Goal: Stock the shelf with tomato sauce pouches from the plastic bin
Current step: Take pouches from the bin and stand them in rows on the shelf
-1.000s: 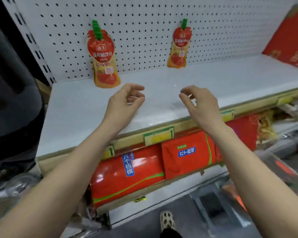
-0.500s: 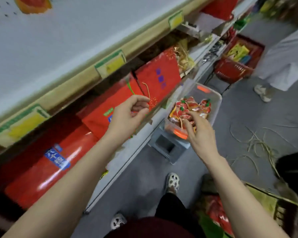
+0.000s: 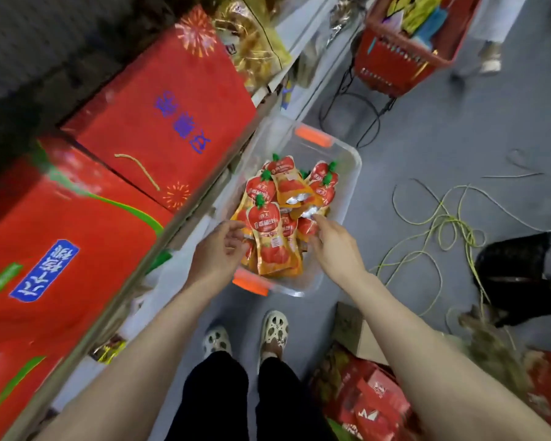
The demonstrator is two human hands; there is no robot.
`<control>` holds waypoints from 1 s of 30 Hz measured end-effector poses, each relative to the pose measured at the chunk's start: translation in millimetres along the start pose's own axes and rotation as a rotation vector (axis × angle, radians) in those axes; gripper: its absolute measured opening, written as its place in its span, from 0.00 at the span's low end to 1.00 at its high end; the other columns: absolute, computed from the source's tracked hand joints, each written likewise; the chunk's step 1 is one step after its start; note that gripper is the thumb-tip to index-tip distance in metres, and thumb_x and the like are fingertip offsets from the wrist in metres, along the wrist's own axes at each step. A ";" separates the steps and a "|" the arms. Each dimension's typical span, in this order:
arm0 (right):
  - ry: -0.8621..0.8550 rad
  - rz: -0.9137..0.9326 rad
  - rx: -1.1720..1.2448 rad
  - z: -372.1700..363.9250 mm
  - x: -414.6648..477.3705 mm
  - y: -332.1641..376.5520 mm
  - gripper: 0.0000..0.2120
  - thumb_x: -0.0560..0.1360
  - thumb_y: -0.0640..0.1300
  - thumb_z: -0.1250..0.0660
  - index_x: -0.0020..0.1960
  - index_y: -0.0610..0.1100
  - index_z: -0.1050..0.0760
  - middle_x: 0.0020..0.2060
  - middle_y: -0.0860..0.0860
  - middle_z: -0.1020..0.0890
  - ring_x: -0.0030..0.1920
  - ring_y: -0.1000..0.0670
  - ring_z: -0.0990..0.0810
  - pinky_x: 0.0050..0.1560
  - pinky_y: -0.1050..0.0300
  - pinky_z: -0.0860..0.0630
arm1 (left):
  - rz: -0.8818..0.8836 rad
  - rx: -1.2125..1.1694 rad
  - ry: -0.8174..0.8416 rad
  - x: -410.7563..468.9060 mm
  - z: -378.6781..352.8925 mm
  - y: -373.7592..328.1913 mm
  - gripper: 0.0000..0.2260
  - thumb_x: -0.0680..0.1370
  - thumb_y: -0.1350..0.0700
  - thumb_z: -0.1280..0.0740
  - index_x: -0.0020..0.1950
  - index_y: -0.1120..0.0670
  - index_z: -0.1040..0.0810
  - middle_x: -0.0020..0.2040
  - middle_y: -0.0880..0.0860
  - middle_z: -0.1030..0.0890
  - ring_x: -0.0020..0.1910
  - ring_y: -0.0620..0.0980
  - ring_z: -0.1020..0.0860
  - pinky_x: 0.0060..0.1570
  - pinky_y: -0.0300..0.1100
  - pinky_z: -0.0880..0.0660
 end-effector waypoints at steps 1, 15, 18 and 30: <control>0.008 -0.006 -0.016 -1.0 19.7 -4.1 0.19 0.80 0.41 0.40 0.70 0.43 0.32 0.58 0.39 0.22 0.55 0.33 0.22 0.50 0.42 0.24 | 0.019 0.029 0.013 14.4 -12.4 3.3 0.16 0.76 0.60 0.32 0.63 0.51 0.26 0.52 0.47 0.21 0.49 0.46 0.21 0.51 0.43 0.24; 0.076 0.042 -0.057 -51.9 213.1 -5.1 0.24 0.83 0.53 0.43 0.71 0.36 0.33 0.60 0.34 0.24 0.61 0.34 0.26 0.62 0.45 0.33 | 0.272 0.146 -0.212 94.7 -114.2 54.7 0.44 0.68 0.54 0.23 0.77 0.52 0.45 0.73 0.55 0.40 0.72 0.56 0.36 0.70 0.54 0.34; 0.164 0.012 -0.075 -65.2 229.4 -6.1 0.32 0.81 0.59 0.42 0.74 0.36 0.39 0.61 0.34 0.25 0.61 0.34 0.27 0.62 0.44 0.32 | 0.267 0.198 -0.306 84.6 -130.4 47.9 0.46 0.69 0.53 0.23 0.78 0.51 0.48 0.75 0.55 0.43 0.74 0.55 0.42 0.70 0.50 0.39; 0.403 -0.217 0.420 -37.5 219.7 -35.2 0.15 0.66 0.41 0.23 0.52 0.42 0.18 0.48 0.46 0.15 0.47 0.47 0.17 0.53 0.50 0.19 | 0.636 -0.075 -0.505 64.6 -146.7 41.0 0.33 0.69 0.51 0.24 0.69 0.51 0.37 0.57 0.55 0.19 0.55 0.59 0.21 0.57 0.52 0.25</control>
Point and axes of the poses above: each hand's wrist, its own x-axis towards the middle knuckle, its own z-axis out of the back of the hand, y = z × x, the point moved 3 cm from there along x, towards the middle knuckle
